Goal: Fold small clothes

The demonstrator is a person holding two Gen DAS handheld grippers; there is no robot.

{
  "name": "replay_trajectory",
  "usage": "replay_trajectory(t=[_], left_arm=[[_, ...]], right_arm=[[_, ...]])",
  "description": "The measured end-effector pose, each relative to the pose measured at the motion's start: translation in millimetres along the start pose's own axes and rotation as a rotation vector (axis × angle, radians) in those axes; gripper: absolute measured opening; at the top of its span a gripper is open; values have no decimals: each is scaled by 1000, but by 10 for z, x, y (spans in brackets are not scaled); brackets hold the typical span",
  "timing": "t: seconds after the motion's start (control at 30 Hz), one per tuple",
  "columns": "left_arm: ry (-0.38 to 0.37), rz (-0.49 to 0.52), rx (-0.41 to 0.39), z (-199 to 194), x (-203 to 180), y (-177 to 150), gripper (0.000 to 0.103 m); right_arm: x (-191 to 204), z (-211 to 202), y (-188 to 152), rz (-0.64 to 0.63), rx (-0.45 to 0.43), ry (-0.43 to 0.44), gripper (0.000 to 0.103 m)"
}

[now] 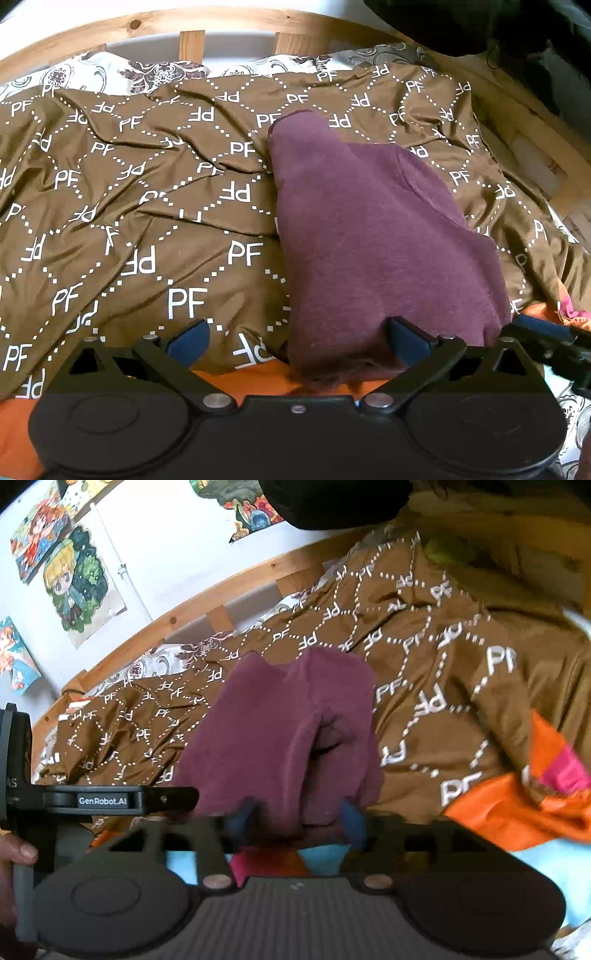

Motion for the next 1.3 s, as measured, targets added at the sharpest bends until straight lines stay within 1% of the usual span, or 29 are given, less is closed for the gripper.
replay_trajectory(t=[0.07,0.13,0.17,0.33,0.43,0.53,0.6,0.63,0.67,0.7,0.73,0.77,0.8,0.83,0.93,1.0,1.1,1.13,1.2,1.23,1.27,1.3], left_arm=[[-3,-6,3,5,11,0,102],[-6,-13,6,9,23,-1,102],[-6,-16,8,11,25,0,102],[-14,-7,6,-22,21,51,102],[-60,-11,-18,-47,17,117,102],[-102,-20,-19,-30,12,165,102],[-112,-5,-14,-6,-3,179,102],[-113,5,-14,6,-7,178,102],[-108,14,-11,24,-10,174,102],[-100,22,-4,43,-8,166,102],[-95,23,0,59,2,153,102],[-97,16,3,70,19,137,102],[-99,-1,10,86,41,118,102],[-102,-18,19,98,59,107,102],[-108,-69,31,105,100,69,102],[-108,-77,31,97,97,58,102],[-96,-76,22,86,71,53,102],[-94,-79,20,82,66,49,102],[-92,-88,17,78,65,41,102],[-94,-88,18,79,72,47,102],[-97,-87,19,79,76,53,102],[-100,-87,19,81,79,63,102]], right_arm=[[-25,-51,54,-27,-21,-18,79],[-78,-81,94,-20,-46,-24,87],[-117,-87,112,-6,-60,-23,89],[-295,29,167,63,-111,1,91],[-370,271,271,56,-133,40,89],[-425,531,391,26,-177,27,79],[-473,710,466,14,-177,15,72],[-502,781,491,19,-172,19,64],[-536,847,516,25,-169,27,54],[-571,910,543,30,-164,28,47],[-606,973,571,33,-155,27,30],[-633,1028,596,33,-146,35,15],[-649,1061,611,27,-143,45,13],[-648,1083,632,11,-148,53,9],[-552,1081,721,-84,-198,73,8],[-536,1097,775,-96,-213,86,8],[-593,1181,767,-65,-174,78,9],[-635,1214,747,-47,-155,73,10],[-713,1227,724,-10,-142,80,25],[-751,1230,725,11,-136,85,35],[-793,1227,722,27,-133,89,40],[-819,1230,720,44,-130,101,41]])
Point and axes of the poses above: each gripper's, at about its wrist camera, not at the fingertips, and z roughly the way its jaws point, x to its left, y to its top, the point moved 3 cm from there along z, roughly the way its jaws point, and after that the axes turned 4 degrees about -x, right-handed, at the moved point
